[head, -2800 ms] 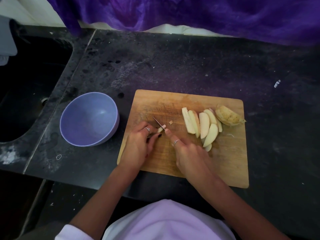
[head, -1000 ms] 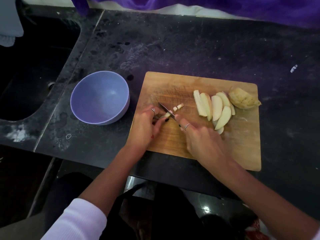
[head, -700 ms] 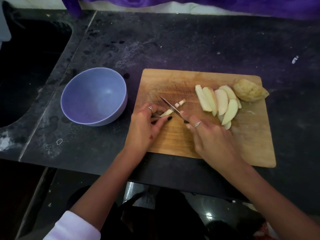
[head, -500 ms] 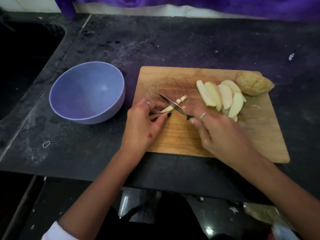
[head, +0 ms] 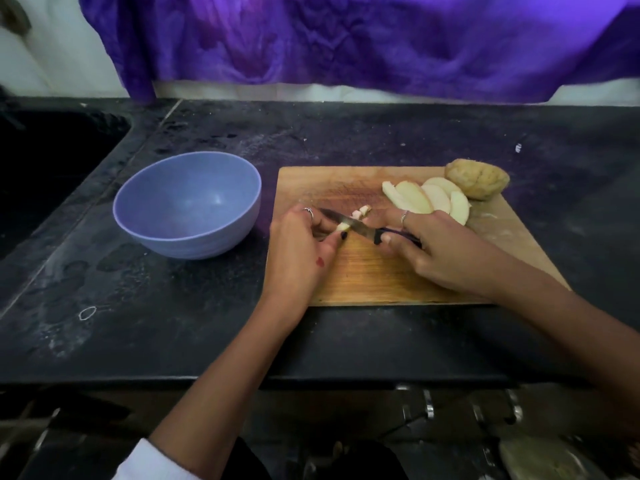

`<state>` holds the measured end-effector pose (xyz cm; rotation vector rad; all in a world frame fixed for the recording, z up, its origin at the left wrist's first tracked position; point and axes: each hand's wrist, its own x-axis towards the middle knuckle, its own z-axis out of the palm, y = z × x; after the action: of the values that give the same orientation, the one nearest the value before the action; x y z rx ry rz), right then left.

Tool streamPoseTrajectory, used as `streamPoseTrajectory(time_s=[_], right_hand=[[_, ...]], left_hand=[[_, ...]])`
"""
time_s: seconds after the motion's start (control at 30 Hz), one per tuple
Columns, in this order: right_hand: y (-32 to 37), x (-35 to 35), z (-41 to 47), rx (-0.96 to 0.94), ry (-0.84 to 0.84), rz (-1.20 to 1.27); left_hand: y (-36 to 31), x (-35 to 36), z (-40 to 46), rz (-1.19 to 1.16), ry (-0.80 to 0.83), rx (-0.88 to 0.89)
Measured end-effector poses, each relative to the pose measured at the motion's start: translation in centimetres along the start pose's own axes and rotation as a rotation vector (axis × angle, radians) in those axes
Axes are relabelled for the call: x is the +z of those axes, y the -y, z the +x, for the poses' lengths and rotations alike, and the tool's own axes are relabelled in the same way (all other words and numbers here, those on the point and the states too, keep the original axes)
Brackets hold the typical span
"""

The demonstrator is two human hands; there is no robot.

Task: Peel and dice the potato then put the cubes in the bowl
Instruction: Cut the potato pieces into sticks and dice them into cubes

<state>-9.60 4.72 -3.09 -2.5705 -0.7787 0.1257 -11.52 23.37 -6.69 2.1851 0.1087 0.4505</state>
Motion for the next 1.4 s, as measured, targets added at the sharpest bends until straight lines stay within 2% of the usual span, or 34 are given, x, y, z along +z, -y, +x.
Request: streamPoseTrajectory(time_s=[0.1,0.17,0.23,0.27,0.33,0.37,0.43,0.7,0.9,1.0,1.1,1.17,1.4], right_hand=[[0.5,-0.2,0.1,-0.013,0.008,-0.049],[1.1,0.3,-0.5,0.01,-0.003,-0.189],[1.5,1.7,-1.3,0.045,-0.101,-0.424],[1.6,2.3,-1.7,0.055,-0.175,-0.458],[1.4,2.4,-2.1,0.071,-0.272,-0.281],[1.2,2.1,-2.2,0.058,-0.277,-0.158],[0.8,1.6,-2.0,0.005,-0.222,-0.092],[0.7,1.3,-1.1,-0.024,-0.131,-0.079],[1.4,1.3,0.0,0.02,-0.057,-0.228],[1.4,2.2,-0.9,0.006,-0.168,-0.343],[0.9,2.6,-1.7,0.015,-0.299,-0.133],[0.5,2.4,-1.5,0.002,-0.304,-0.063],[1.4,2.4,-1.4,0.032,-0.259,-0.141]], left_hand=[[0.1,0.1,0.0,-0.005,0.011,0.001],[-0.1,-0.1,-0.1,-0.003,0.017,0.0],[-0.3,-0.2,-0.2,0.01,0.024,-0.001],[-0.4,-0.4,-0.3,0.022,0.03,0.003],[-0.5,-0.6,-0.5,0.043,0.037,0.014],[-0.5,-0.6,-0.5,0.051,0.039,0.017],[-0.6,-0.7,-0.5,0.055,0.045,0.013],[-0.1,-0.5,-0.1,-0.007,0.036,-0.011],[-0.1,-0.5,-0.2,-0.011,0.032,0.026],[-0.2,-0.6,-0.3,0.003,0.046,0.031],[-0.3,-0.7,-0.2,0.058,0.061,0.036],[-0.2,-0.8,0.0,0.073,0.063,0.072],[-0.4,-0.8,-0.2,0.1,0.051,0.106]])
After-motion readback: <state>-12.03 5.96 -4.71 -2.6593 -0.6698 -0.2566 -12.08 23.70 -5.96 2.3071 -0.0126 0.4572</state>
